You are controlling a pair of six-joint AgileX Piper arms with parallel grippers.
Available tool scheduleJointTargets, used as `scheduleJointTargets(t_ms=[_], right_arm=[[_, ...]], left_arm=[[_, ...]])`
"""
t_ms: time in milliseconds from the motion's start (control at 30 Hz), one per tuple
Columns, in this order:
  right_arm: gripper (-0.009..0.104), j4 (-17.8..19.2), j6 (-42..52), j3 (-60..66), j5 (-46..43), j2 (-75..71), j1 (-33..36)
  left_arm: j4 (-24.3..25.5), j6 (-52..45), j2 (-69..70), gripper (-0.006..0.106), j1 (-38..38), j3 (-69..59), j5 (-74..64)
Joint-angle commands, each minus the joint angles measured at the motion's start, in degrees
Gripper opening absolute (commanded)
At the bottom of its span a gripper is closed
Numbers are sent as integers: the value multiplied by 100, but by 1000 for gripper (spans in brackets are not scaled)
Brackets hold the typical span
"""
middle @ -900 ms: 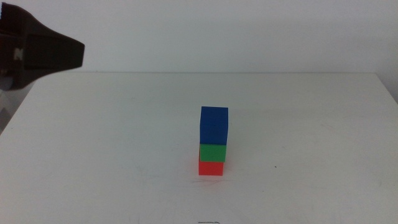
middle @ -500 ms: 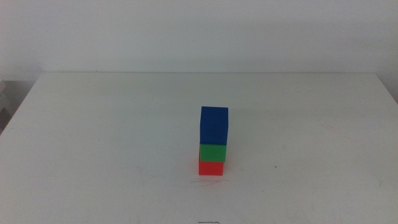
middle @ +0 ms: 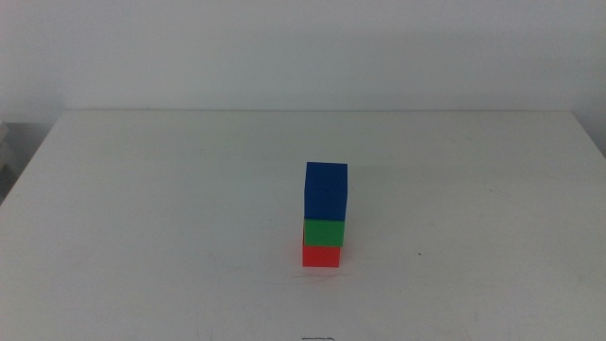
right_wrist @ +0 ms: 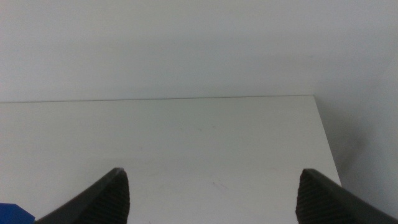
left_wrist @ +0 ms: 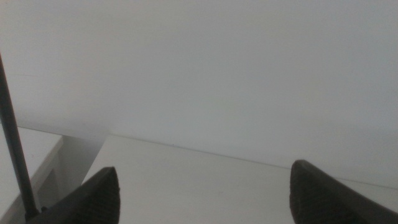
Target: Stack red cubes first, then green, then blue cubes in a specific spot.
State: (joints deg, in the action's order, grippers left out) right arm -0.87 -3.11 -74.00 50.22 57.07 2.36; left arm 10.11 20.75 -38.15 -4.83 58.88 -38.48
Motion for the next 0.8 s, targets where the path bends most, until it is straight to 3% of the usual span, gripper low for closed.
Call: scheduleJointTargets(t_ms=[0, 233, 567, 767], right_arm=[[80, 29, 52, -141, -439, -68, -37], [80, 87, 53, 40, -677, -105, -37], [80, 87, 53, 2934, -4134, -1601, -37], [80, 87, 53, 4829, -4517, -3122, -37]], left_arm=[[16, 75, -45, 94, 4, 151, 459], [323, 75, -31, 94, 4, 12, 540], [4, 75, 882, 94, 4, -2277, 2211], [-282, 75, 1878, 94, 21, -3714, 2577]])
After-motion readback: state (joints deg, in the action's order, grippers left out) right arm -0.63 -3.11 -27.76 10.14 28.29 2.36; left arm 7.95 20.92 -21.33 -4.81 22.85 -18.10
